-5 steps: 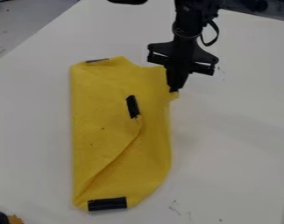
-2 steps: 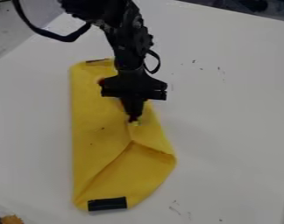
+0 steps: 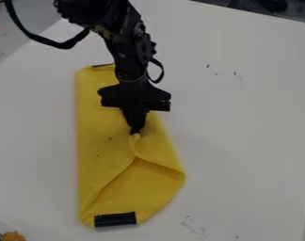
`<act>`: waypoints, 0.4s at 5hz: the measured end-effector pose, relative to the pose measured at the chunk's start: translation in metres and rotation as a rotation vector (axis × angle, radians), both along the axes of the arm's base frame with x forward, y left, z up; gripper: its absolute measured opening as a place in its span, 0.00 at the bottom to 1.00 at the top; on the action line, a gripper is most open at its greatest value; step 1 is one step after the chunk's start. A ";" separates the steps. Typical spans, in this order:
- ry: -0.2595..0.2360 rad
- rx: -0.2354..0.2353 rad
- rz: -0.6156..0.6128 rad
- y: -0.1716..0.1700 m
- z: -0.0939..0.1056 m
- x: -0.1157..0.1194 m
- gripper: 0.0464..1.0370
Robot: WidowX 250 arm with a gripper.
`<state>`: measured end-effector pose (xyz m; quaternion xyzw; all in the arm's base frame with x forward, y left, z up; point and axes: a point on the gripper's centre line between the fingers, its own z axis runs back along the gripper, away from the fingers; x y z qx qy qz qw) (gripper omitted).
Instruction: Fold the cloth from right to left
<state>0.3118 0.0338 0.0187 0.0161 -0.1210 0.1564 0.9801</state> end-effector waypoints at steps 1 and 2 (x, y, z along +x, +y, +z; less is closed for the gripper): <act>0.022 0.081 -0.025 0.011 0.019 -0.006 0.21; 0.041 0.120 -0.041 0.017 0.021 -0.010 0.49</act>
